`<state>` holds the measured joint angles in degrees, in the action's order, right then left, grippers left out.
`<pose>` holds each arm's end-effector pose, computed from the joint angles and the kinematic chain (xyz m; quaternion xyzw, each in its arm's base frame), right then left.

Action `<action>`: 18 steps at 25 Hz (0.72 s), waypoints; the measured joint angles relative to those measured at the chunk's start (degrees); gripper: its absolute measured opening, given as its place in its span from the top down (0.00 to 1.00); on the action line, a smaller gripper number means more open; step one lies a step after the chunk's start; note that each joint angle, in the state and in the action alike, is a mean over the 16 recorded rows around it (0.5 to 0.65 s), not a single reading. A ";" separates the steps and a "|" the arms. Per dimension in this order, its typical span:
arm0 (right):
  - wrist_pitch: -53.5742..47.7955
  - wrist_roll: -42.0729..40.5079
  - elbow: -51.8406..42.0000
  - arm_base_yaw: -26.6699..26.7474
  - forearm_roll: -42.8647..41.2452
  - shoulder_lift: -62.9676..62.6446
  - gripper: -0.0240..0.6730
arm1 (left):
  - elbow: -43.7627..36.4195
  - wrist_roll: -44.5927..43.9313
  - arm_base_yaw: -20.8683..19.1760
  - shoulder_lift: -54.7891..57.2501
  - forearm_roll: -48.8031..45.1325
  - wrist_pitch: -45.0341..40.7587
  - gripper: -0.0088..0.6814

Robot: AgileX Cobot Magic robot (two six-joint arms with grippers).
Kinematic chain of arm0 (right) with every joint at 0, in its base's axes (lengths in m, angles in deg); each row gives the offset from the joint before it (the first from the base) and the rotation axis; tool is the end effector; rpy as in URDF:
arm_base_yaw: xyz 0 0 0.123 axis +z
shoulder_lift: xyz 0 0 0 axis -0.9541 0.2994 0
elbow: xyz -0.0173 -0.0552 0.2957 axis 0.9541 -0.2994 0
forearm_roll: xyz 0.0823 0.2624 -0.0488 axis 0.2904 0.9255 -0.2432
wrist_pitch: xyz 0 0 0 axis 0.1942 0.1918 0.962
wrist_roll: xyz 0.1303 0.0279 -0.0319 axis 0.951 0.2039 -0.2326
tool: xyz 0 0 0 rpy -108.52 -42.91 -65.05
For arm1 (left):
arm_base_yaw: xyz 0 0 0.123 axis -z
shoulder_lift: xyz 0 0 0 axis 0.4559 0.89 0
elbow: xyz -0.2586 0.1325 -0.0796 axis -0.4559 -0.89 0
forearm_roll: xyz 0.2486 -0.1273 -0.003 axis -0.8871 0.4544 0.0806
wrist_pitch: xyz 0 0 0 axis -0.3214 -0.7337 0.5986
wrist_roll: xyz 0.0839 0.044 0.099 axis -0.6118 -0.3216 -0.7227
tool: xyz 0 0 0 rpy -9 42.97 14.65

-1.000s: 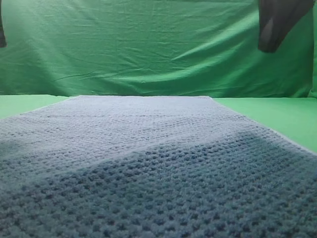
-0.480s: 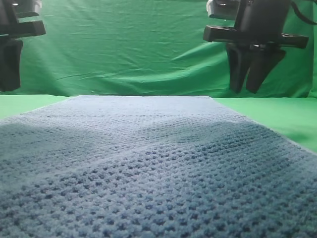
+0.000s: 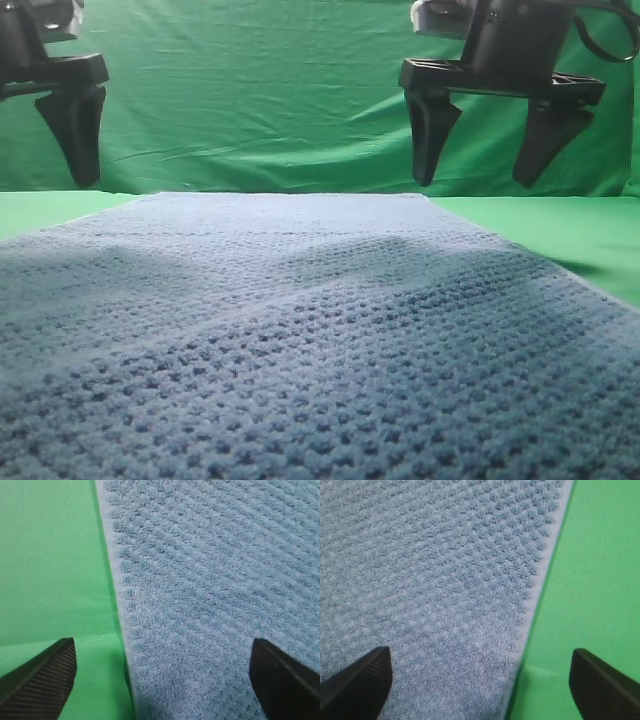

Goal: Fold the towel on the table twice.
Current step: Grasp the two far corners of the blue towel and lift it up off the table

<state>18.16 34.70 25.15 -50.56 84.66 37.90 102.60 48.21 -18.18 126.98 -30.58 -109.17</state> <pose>0.4127 0.1703 0.1573 -0.1874 0.9622 0.0490 0.1916 0.4094 -0.0740 0.1584 0.0603 0.9788 -0.0533 0.1882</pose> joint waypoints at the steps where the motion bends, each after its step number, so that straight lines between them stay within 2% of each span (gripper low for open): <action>1: 0.32 0.01 0.01 0.00 0.00 0.17 0.04 | 0.01 0.38 0.00 0.35 -0.01 0.27 0.09; 4: 1.12 0.03 0.02 0.00 0.02 0.84 0.04 | 0.03 1.06 0.00 1.52 -0.12 1.11 0.05; 18: 2.33 0.19 0.17 0.00 0.38 5.30 0.04 | 0.37 1.40 0.00 6.19 -2.20 6.09 0.06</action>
<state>20.50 34.89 25.32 -50.56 85.04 43.20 102.97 49.61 -18.18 133.18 -32.78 -103.08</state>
